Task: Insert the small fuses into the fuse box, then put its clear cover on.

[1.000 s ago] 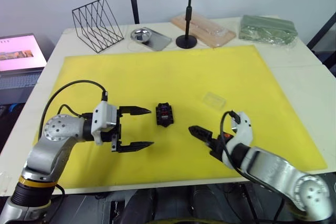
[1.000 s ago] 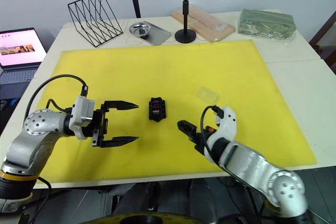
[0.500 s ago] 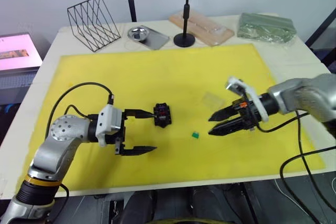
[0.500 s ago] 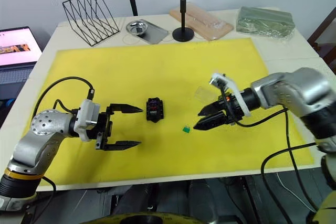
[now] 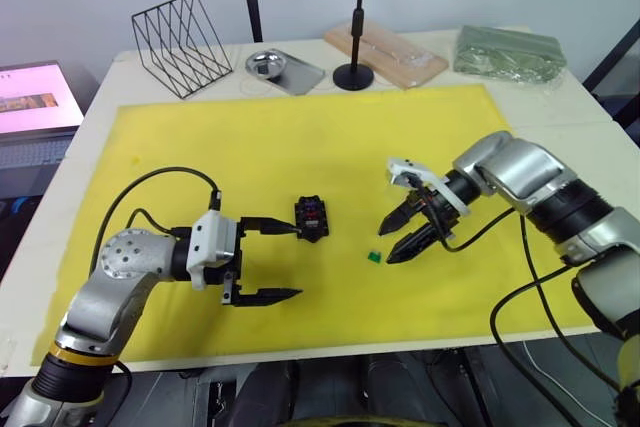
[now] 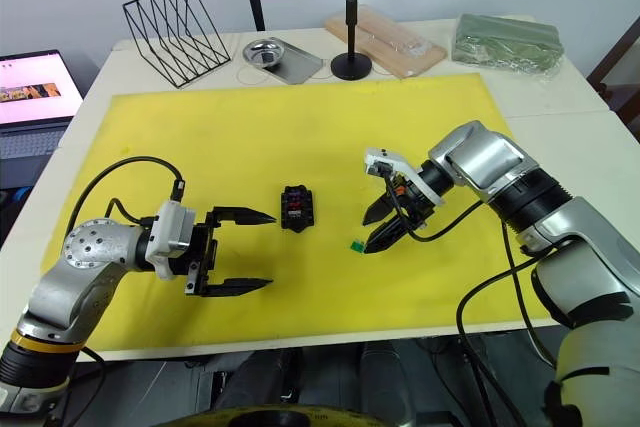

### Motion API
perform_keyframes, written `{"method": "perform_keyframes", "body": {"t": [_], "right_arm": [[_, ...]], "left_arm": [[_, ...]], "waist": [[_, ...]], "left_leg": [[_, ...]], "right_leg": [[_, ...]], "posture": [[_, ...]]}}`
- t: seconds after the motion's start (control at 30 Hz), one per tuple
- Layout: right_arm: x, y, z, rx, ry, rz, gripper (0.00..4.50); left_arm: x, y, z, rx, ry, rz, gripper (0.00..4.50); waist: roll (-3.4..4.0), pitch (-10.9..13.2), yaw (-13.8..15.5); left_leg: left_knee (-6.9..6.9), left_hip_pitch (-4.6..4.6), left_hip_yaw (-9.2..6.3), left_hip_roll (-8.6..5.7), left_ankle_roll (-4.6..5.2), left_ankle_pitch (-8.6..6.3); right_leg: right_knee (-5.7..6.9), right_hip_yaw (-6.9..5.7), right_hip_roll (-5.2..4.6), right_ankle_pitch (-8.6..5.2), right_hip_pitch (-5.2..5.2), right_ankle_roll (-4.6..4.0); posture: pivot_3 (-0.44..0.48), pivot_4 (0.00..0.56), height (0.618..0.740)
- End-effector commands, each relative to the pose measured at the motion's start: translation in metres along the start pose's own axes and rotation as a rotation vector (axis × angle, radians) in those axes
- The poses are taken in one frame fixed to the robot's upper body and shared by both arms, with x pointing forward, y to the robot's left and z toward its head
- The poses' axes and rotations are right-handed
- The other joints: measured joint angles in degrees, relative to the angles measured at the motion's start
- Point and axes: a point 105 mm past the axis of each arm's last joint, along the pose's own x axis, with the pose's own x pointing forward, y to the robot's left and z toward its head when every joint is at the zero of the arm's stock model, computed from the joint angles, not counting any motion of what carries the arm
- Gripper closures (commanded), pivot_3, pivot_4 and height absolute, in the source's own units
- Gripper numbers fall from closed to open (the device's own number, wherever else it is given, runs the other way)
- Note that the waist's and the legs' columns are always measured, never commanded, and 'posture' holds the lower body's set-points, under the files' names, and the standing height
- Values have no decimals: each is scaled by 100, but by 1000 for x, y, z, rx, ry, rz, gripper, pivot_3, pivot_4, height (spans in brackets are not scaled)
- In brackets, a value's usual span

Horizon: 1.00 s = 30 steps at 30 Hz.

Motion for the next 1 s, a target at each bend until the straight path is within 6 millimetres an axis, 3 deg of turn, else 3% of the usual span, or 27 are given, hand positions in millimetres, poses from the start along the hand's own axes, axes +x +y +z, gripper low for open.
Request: {"method": "perform_keyframes", "body": {"t": [0.03,0.2,0.67,1.0], "right_arm": [[-1,1,12,-34,1,7,443],[4,3,8,-33,26,28,1960],[16,-6,10,8,44,20,1960],[27,3,13,30,48,88,1960]], "left_arm": [[1,0,10,47,-9,4,0],[-1,-1,9,43,-4,8,0],[2,-6,9,37,-6,12,0],[3,-8,9,33,-1,12,0]], "waist": [[0,0,-4],[0,0,-7],[1,0,-14],[1,-1,-21]], "left_leg": [[0,1,0,0,0,0],[-1,0,0,0,0,0],[-1,2,-1,0,-1,0],[-3,4,-1,0,-1,0]], "right_leg": [[0,0,0,0,0,0],[2,0,1,0,-1,0],[5,0,2,0,-2,0],[6,0,3,0,-2,-1]], "posture": [[0,150,740],[0,150,740],[0,150,740],[0,150,740]]}}
